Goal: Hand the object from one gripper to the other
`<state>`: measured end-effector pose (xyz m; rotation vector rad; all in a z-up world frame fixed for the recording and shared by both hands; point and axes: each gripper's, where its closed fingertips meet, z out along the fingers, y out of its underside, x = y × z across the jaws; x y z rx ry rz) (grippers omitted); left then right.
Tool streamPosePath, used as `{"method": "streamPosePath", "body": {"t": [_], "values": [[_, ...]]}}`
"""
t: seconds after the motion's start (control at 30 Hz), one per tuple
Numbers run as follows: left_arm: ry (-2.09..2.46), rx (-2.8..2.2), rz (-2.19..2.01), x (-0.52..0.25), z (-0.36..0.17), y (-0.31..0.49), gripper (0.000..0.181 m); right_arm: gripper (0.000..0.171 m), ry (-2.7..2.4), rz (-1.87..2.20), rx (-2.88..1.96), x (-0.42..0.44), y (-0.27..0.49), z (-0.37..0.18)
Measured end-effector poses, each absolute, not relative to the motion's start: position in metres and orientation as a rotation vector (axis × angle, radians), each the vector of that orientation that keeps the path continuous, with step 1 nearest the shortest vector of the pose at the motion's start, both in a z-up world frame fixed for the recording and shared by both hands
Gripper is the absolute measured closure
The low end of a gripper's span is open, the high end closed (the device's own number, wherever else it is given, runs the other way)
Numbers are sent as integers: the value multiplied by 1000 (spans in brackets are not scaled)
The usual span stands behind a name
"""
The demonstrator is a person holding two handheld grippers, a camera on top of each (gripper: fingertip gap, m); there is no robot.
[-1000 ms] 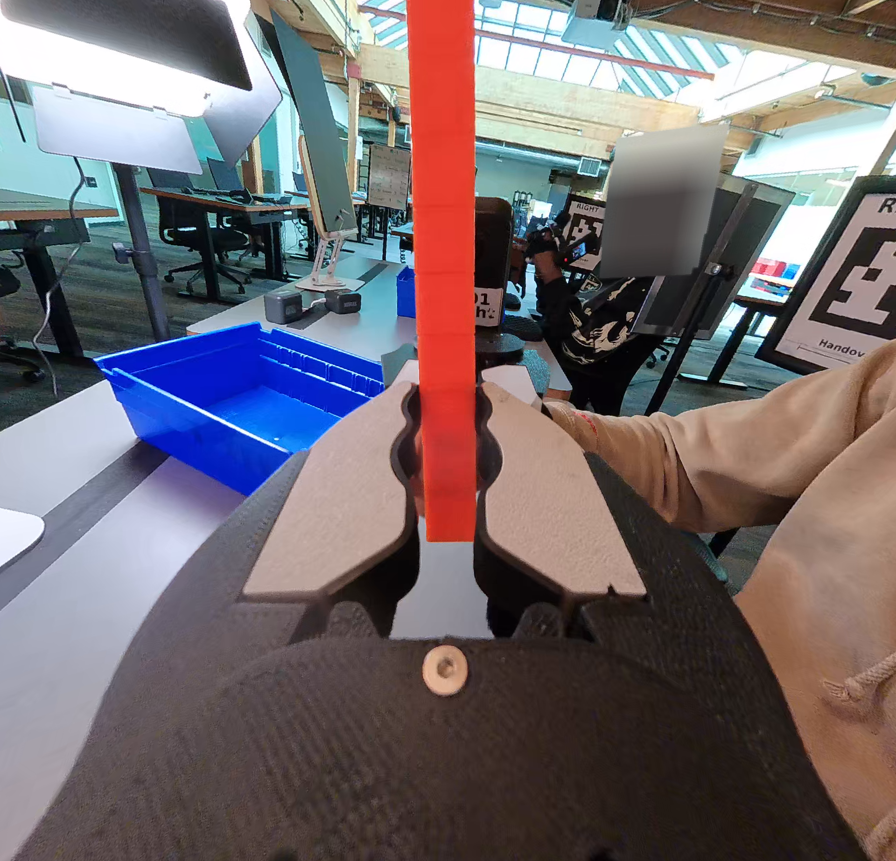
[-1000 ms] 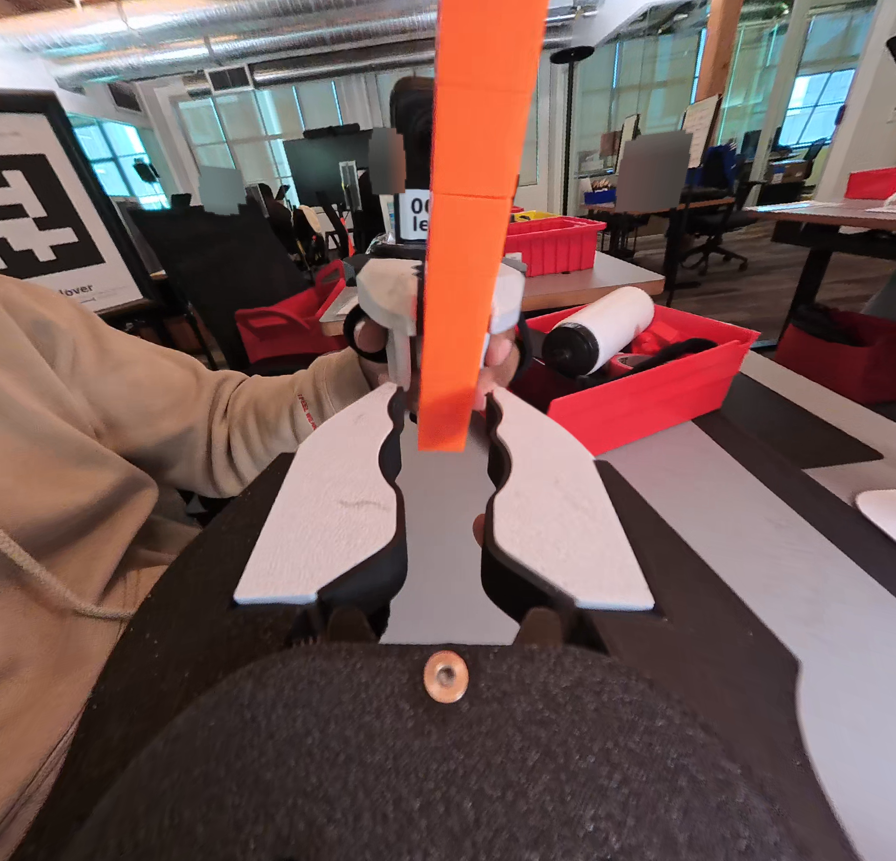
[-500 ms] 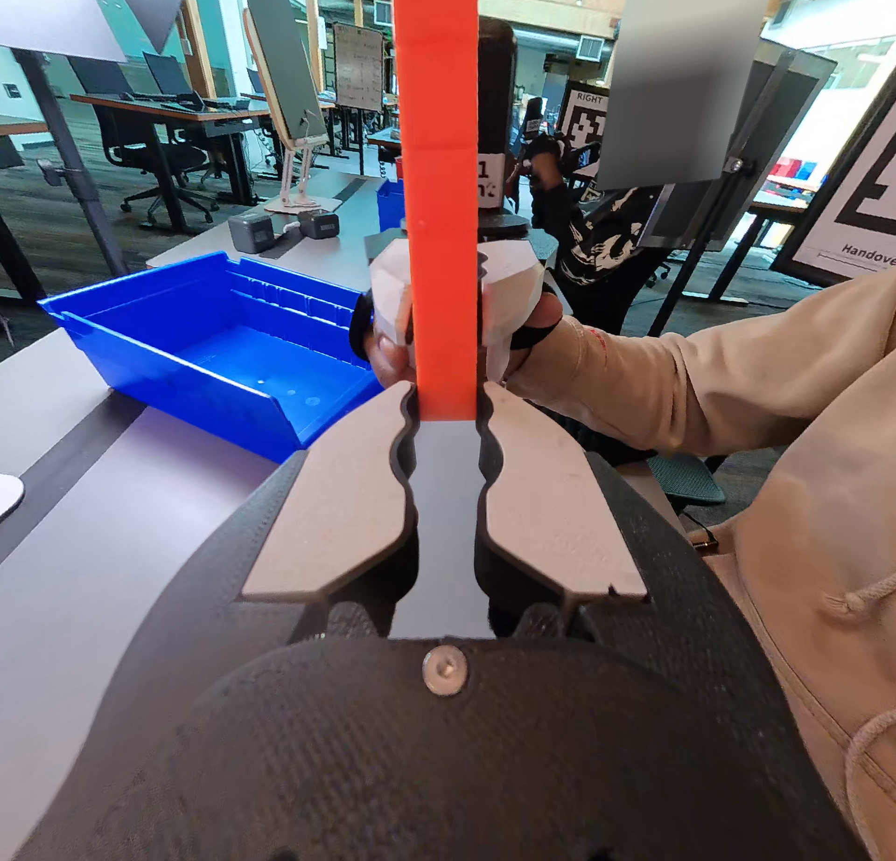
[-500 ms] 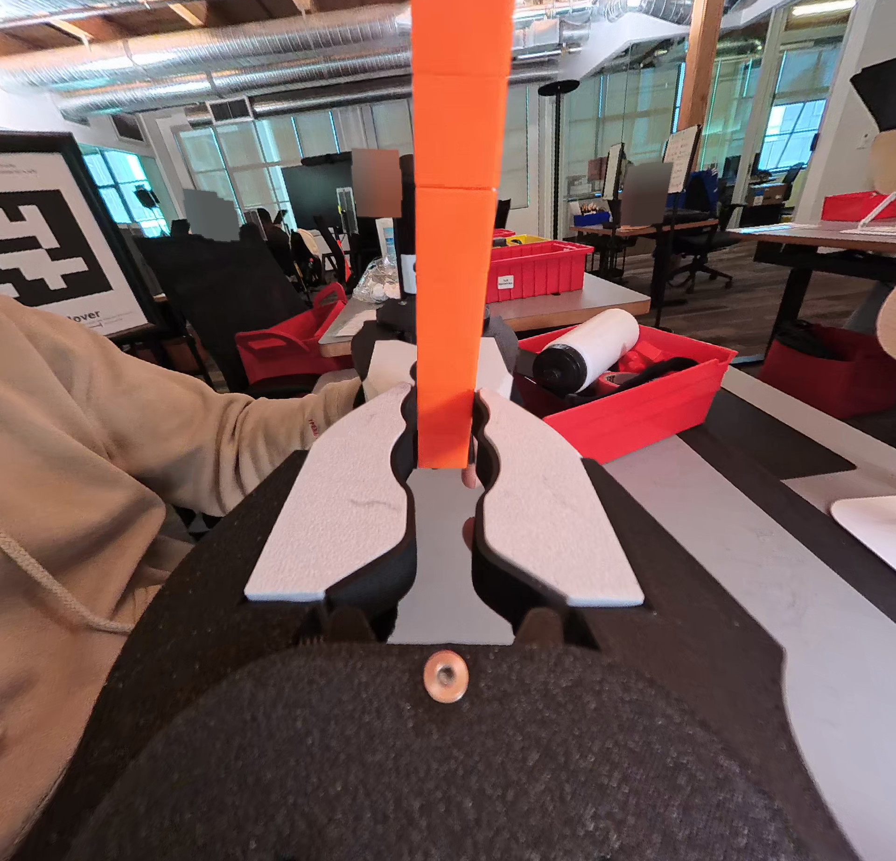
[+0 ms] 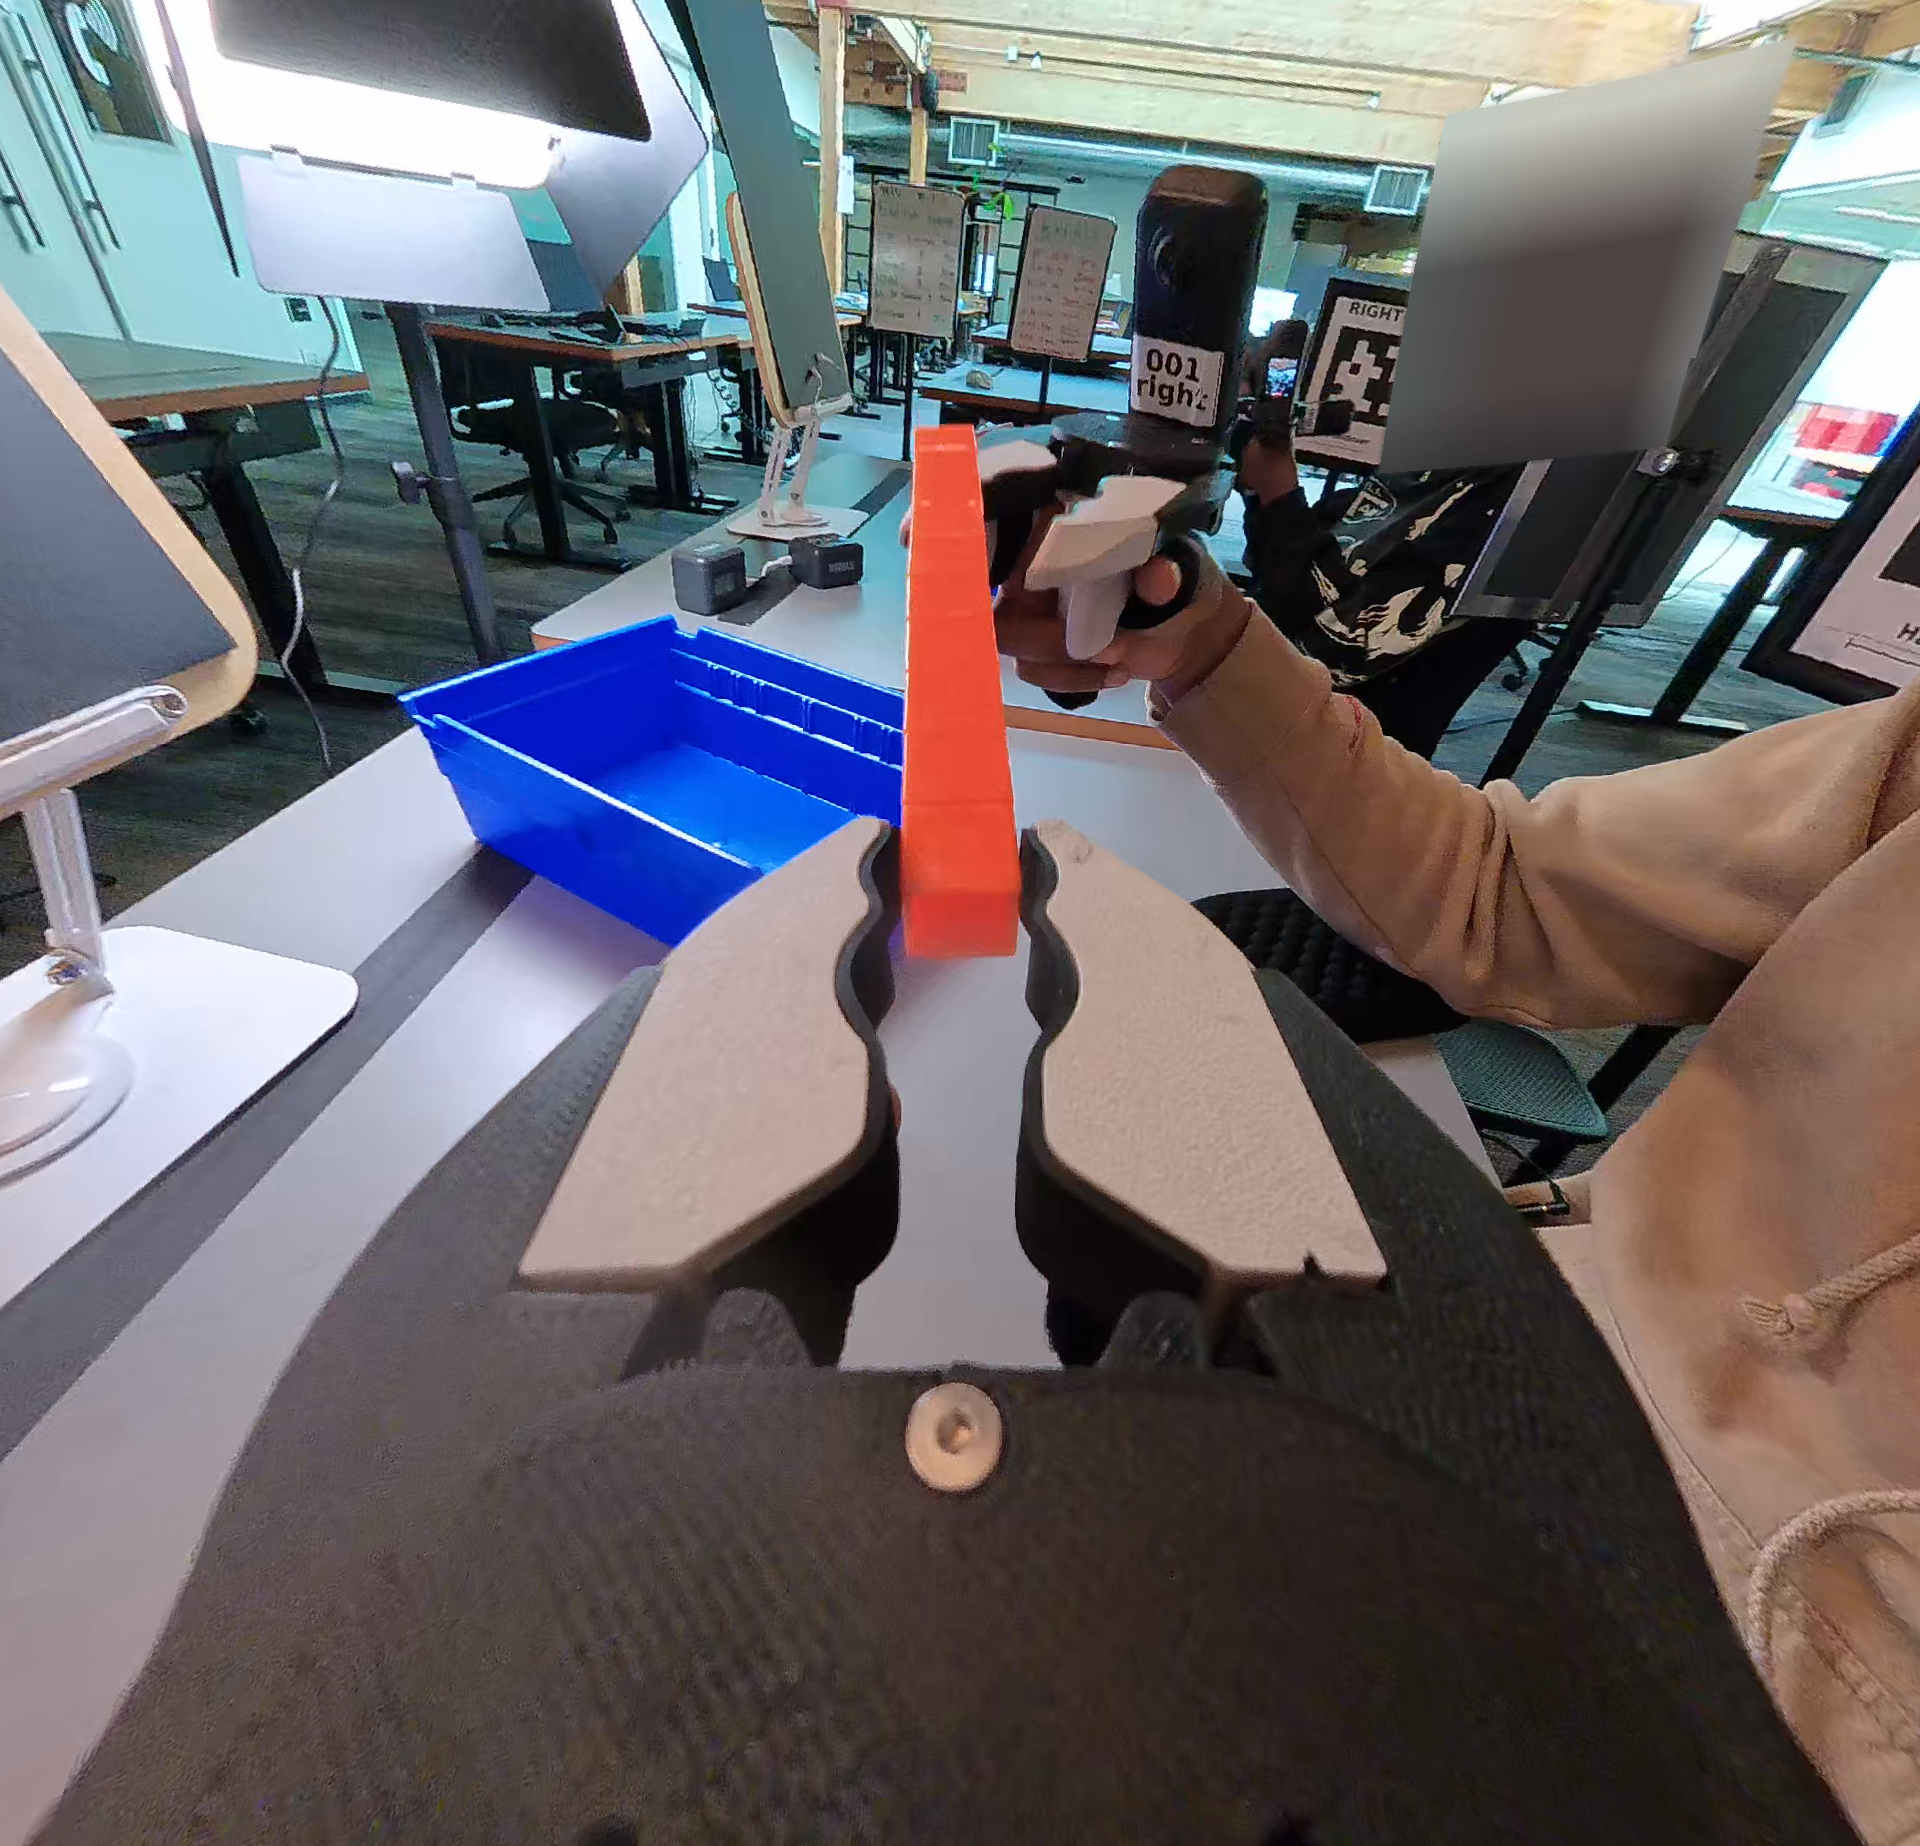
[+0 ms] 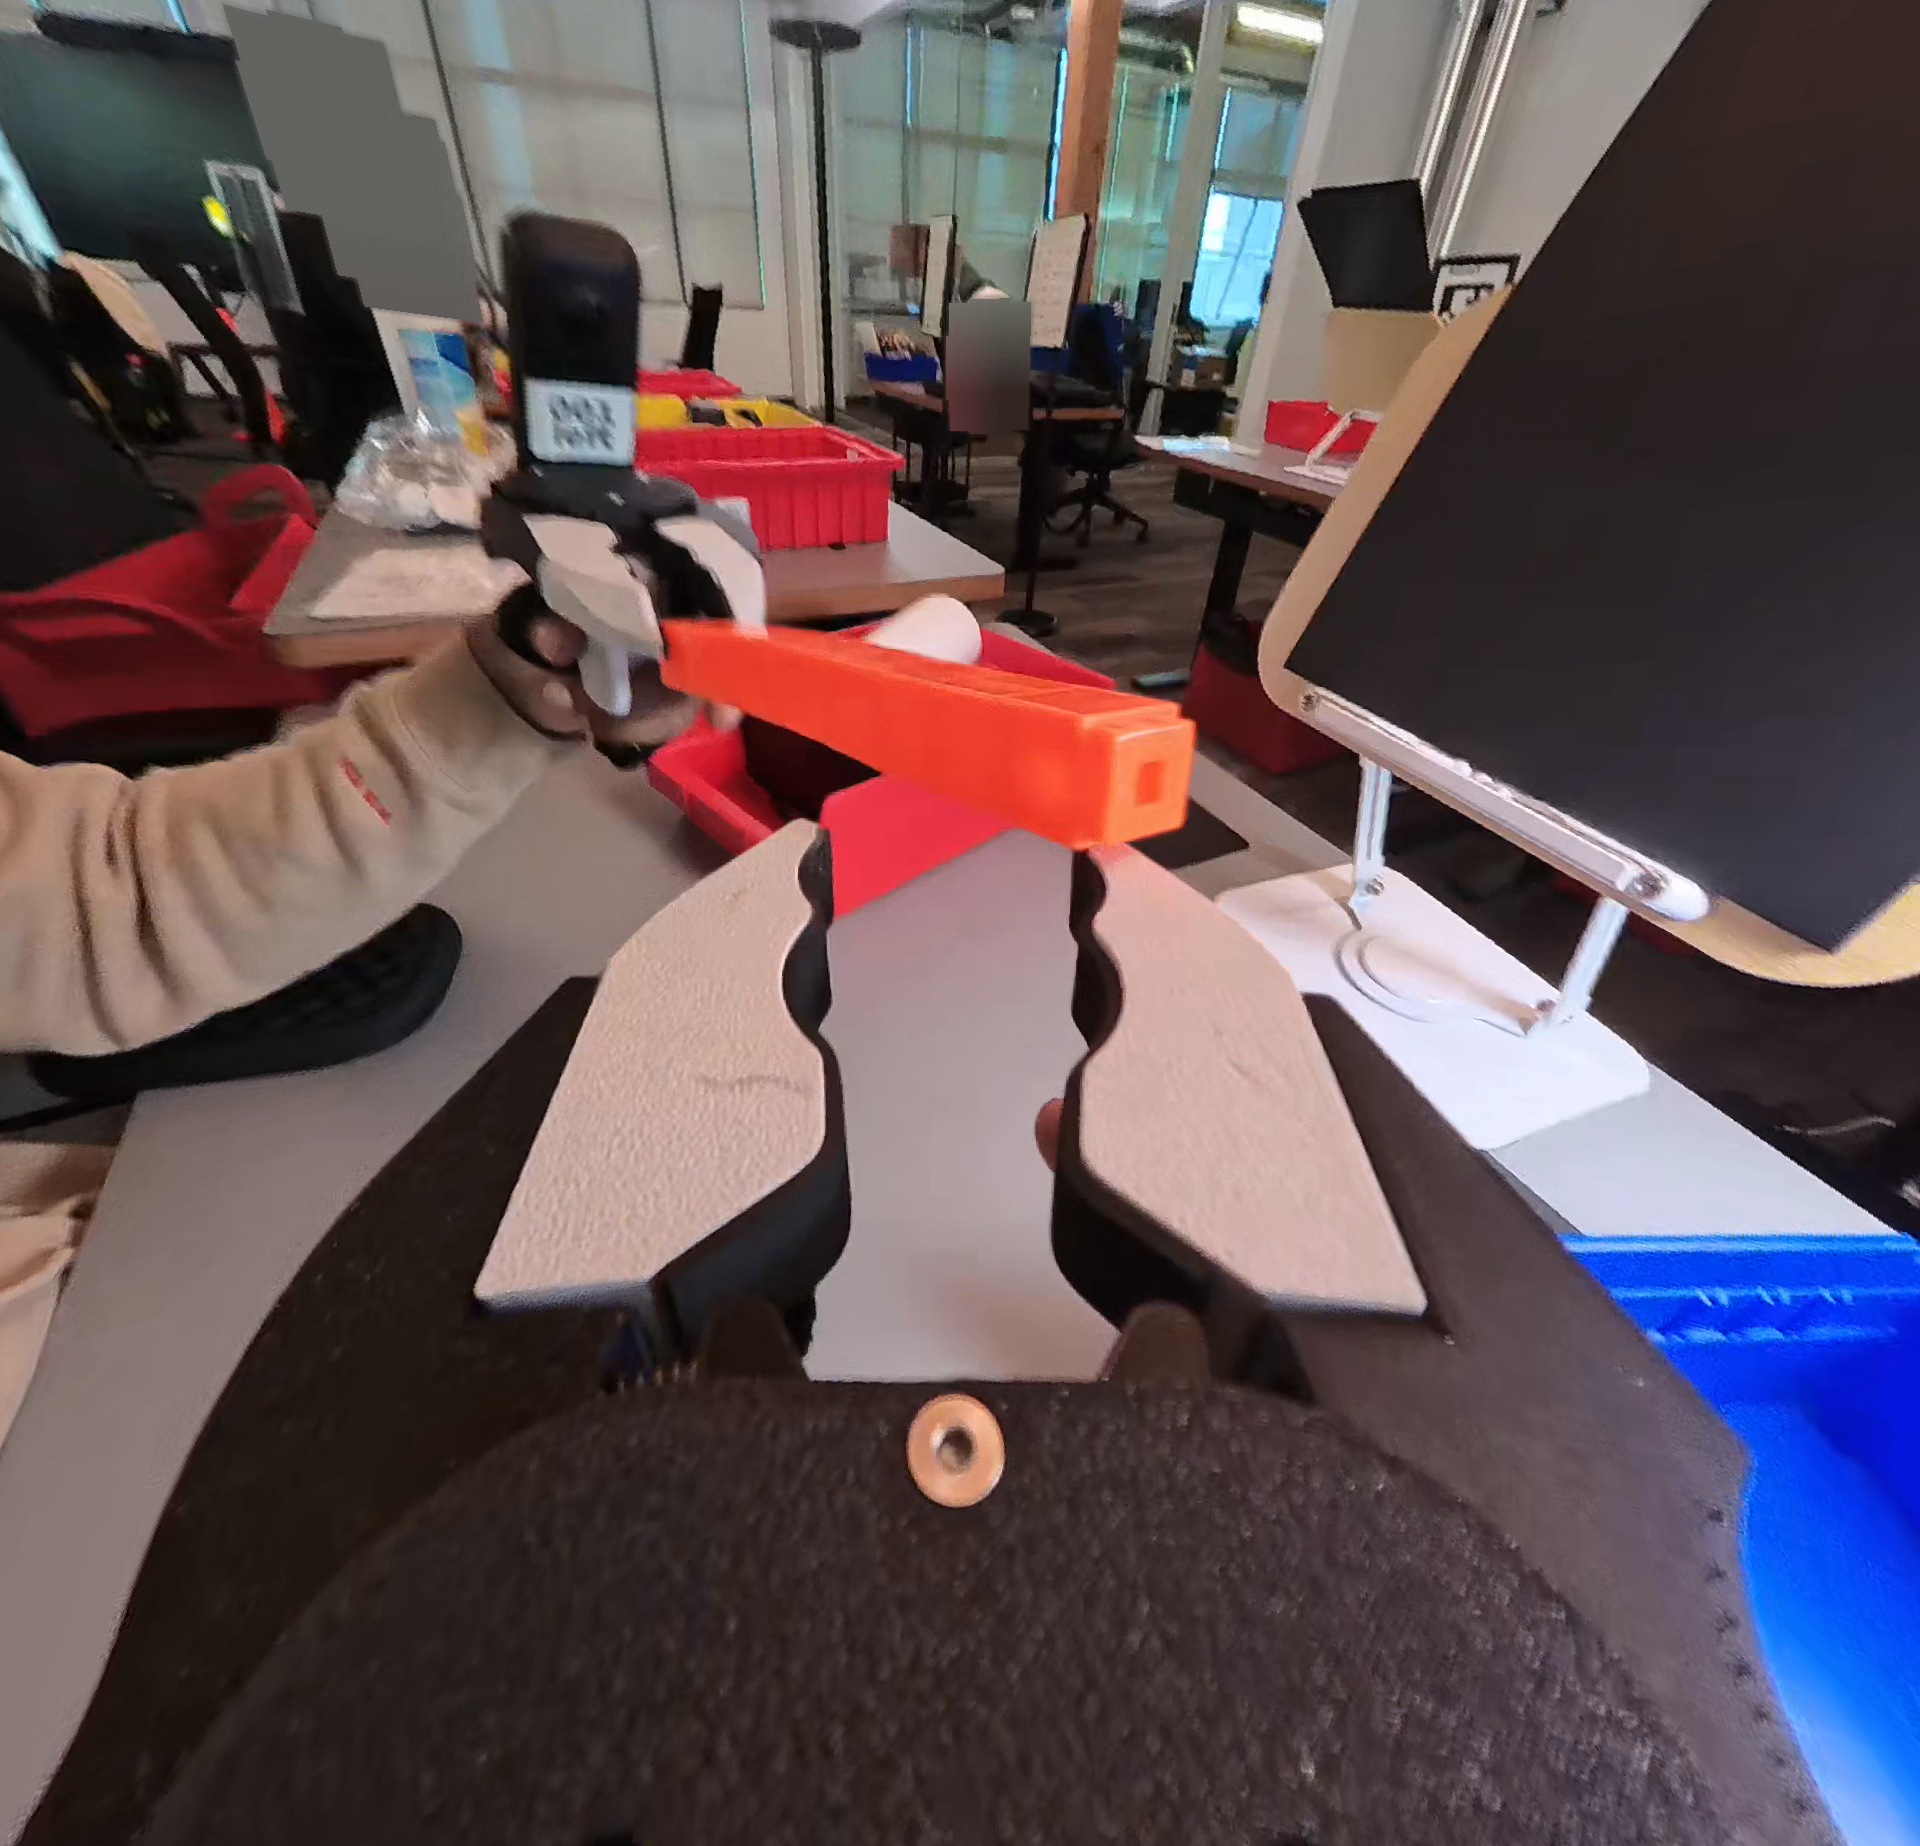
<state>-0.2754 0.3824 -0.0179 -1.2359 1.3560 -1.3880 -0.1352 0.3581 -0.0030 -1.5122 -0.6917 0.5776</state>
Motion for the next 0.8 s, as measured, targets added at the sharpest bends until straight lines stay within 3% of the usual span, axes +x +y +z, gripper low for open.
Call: {"method": "streamPosePath", "body": {"t": [0.33, 0.7, 0.73, 0.77, 0.8], "values": [[1385, -1193, -1306, -287, -5, 376, 159, 115, -902, 332, -1681, -147, 375, -60], [1590, -1186, -1165, -259, -28, 339, 159, 114, -1166, 459, -1533, -257, 353, -78], [1603, -1185, -1162, -253, -32, 335, 159, 118, -1166, 462, -1510, -265, 351, -76], [1599, -1174, -1167, -249, -32, 332, 159, 139, -1173, 467, -1493, -270, 349, -76], [1579, -1141, -1185, -247, -28, 329, 159, 144, -1163, 453, -1489, -270, 350, -74]]}}
